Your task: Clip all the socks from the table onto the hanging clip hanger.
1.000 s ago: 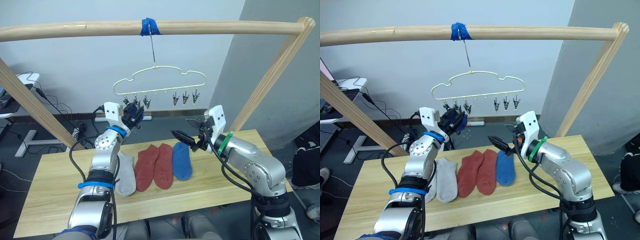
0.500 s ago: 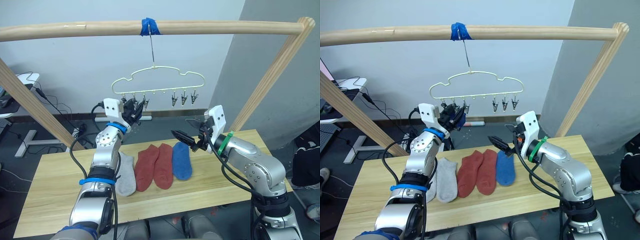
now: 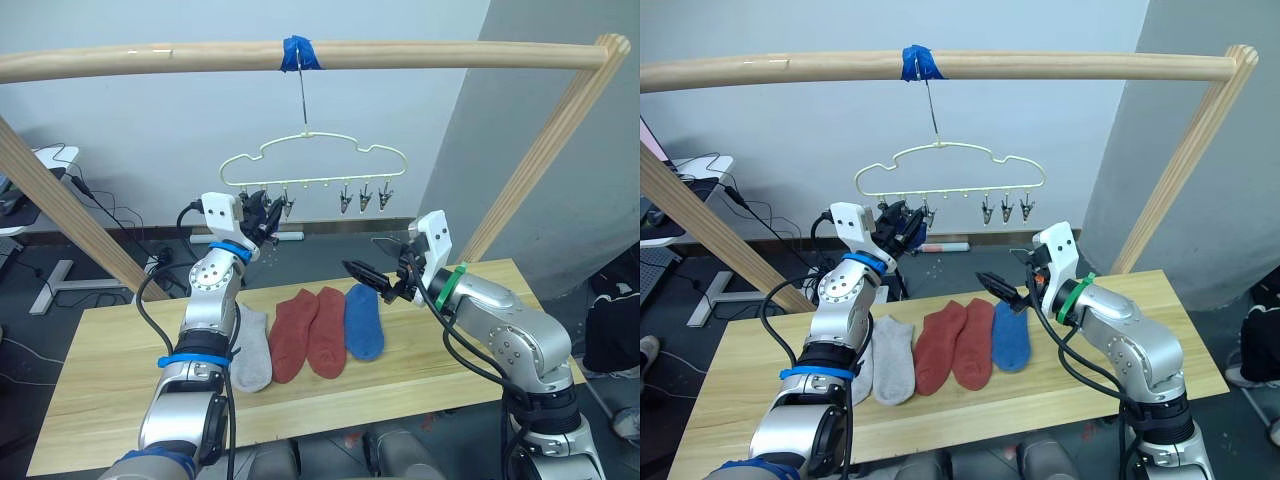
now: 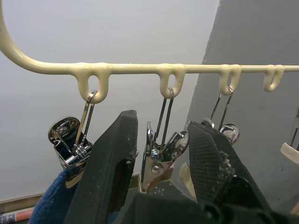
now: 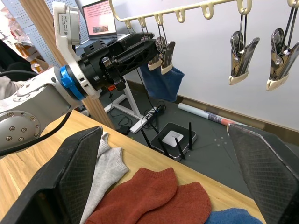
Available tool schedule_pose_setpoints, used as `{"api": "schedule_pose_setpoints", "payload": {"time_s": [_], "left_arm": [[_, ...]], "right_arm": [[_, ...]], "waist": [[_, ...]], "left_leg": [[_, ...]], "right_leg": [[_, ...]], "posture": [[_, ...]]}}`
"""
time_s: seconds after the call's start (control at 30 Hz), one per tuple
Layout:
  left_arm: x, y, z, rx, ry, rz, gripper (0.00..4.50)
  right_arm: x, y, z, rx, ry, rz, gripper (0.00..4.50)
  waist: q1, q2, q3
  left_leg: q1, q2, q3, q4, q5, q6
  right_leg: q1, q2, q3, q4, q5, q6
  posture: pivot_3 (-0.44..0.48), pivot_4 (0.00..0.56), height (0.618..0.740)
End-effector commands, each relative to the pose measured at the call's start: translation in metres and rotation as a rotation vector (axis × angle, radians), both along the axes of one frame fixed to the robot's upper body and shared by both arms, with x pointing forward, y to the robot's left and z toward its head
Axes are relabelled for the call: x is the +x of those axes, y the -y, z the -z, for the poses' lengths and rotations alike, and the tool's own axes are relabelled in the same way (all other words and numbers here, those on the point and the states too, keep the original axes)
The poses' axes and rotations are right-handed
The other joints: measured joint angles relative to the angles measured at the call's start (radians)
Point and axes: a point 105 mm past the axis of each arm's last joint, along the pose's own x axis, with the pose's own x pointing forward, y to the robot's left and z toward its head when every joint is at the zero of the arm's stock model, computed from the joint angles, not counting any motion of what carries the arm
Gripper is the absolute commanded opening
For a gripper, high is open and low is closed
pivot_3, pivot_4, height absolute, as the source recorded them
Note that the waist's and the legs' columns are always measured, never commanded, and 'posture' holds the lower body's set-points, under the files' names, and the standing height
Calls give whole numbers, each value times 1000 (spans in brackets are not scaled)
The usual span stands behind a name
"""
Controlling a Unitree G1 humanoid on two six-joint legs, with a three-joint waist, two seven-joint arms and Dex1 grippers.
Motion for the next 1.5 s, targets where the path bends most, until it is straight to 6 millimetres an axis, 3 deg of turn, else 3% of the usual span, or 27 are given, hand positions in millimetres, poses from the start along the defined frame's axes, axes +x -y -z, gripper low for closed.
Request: {"api": "schedule_pose_setpoints", "payload": {"time_s": [0.03,0.23,0.43,0.47,0.53,0.67,0.77,0.93,1.13,1.17,1.33,1.5], "left_arm": [[0,1,-20,-1,75,6,1372],[0,1,-21,-4,76,10,89],[-1,3,-17,3,37,46,27],[-1,2,-15,-4,18,55,27],[-4,0,-13,-32,-45,93,27],[-7,-2,-13,-94,-122,129,27],[-18,-8,-12,-193,-328,249,27],[-31,-11,-15,-226,-433,309,27],[-44,-2,-13,-188,-452,336,27],[-46,-3,-13,-198,-454,330,27],[-50,-11,-14,-210,-458,304,27],[-55,-12,-12,-226,-474,303,27]], "right_arm": [[-6,-2,-14,19,57,-18,4500],[-6,-2,-13,20,54,-18,4500],[-5,0,3,7,7,-6,4500],[-2,3,13,-13,-16,9,4500],[7,12,55,-144,-75,50,4500],[13,19,89,-261,-95,60,4500],[38,20,140,-433,-120,68,4500],[60,7,168,-446,-188,88,4500],[60,2,194,-536,-191,71,4500],[59,1,196,-531,-195,67,4500],[54,0,201,-529,-183,44,3092],[49,8,200,-541,-119,10,1311]], "waist": [[0,0,0],[0,0,0],[0,0,0],[0,0,1],[-1,0,0],[-2,1,5],[-18,-3,10],[-27,2,20],[-20,3,22],[-20,3,22],[-9,3,22],[8,3,22]], "left_leg": [[0,0,0,0,0,0],[0,0,0,0,0,0],[0,0,0,0,0,0],[0,0,0,0,0,0],[0,0,0,0,0,0],[1,0,0,0,0,0],[3,1,1,0,0,0],[9,3,1,-1,0,0],[9,2,1,-1,0,0],[9,2,1,-1,0,0],[13,2,1,-1,0,0],[16,1,0,-1,0,0]], "right_leg": [[0,0,0,0,0,0],[0,0,0,0,0,0],[0,0,0,0,0,0],[0,0,0,0,0,0],[0,0,0,0,0,0],[0,0,0,0,0,0],[1,1,1,2,0,0],[4,3,2,4,-2,4],[5,1,2,3,0,0],[5,1,2,3,0,0],[10,1,1,3,0,0],[13,1,1,3,-3,4]], "posture": [[-118,136,740],[-118,137,740],[-116,147,740],[-116,147,740],[-116,147,740],[-106,154,740],[-87,158,740],[-36,172,740],[-36,172,740],[16,176,740],[16,176,740],[44,167,740]]}}
